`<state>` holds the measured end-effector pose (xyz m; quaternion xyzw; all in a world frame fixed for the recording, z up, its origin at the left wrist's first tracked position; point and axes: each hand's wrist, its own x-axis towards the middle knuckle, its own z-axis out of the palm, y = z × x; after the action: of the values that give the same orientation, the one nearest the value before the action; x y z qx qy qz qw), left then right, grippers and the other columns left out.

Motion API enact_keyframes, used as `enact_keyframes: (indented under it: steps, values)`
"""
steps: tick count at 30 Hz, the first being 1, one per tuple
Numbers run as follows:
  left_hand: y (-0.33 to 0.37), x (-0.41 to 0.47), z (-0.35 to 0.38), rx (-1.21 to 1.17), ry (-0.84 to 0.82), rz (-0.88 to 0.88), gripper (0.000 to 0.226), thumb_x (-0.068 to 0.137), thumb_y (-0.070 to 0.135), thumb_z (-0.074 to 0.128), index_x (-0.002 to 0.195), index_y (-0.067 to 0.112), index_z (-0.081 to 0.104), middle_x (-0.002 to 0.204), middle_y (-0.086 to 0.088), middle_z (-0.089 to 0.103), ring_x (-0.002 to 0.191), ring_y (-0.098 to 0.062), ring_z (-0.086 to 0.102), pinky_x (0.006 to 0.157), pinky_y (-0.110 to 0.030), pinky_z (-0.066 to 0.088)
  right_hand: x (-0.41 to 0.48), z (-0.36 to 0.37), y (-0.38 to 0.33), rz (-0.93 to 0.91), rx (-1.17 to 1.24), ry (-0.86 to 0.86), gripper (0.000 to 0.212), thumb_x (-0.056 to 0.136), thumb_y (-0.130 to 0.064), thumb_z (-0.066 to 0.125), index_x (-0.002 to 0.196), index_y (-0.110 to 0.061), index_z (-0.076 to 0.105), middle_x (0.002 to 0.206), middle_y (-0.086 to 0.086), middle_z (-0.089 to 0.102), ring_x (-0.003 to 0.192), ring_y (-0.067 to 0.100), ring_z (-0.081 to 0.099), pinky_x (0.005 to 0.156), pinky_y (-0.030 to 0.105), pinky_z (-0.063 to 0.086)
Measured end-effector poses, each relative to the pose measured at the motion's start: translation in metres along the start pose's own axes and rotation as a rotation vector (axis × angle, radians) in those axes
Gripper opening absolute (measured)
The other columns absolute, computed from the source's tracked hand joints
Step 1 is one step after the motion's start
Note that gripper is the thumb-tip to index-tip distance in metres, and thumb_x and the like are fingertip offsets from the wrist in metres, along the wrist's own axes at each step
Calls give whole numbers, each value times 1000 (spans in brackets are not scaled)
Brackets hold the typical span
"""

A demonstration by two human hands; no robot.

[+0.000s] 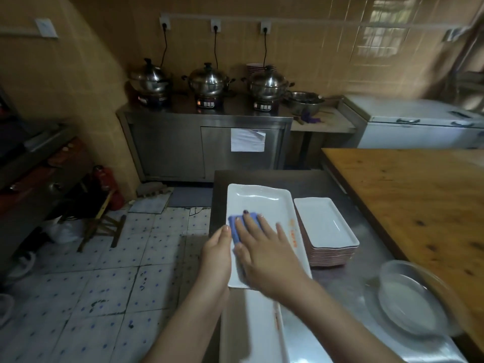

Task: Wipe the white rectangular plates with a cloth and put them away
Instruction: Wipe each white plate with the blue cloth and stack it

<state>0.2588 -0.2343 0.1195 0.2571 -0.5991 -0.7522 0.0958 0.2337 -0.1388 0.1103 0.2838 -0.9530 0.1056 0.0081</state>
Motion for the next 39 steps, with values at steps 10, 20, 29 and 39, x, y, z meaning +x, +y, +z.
enact_keyframes:
  steps: [10,20,29,39]
  values:
    - [-13,-32,17,0,15,12,30,100,22,40,85,19,66,86,0,72,87,-23,67,82,-37,52,-57,15,32,71,-1,-28,58,100,-37,17,151,-25,-7,160,-1,-11,146,21,-12,116,39,-3]
    - [-23,-46,20,-13,33,8,30,100,26,40,99,16,68,90,0,74,87,-20,69,81,-36,54,-58,6,42,118,-47,22,57,101,-34,19,152,-20,-2,160,3,-5,147,23,-6,116,39,-3]
    - [-22,-49,16,-7,16,25,29,100,25,40,89,21,67,96,-2,73,93,-22,68,90,-44,52,-36,-3,36,167,109,130,50,102,-34,22,150,-21,19,159,5,6,143,23,18,118,35,9]
    - [-37,-42,8,37,33,82,32,99,30,40,83,29,68,84,5,73,86,-21,69,82,-42,55,-34,-2,31,424,629,314,44,90,-20,63,131,-11,53,135,3,52,121,19,49,93,23,35]
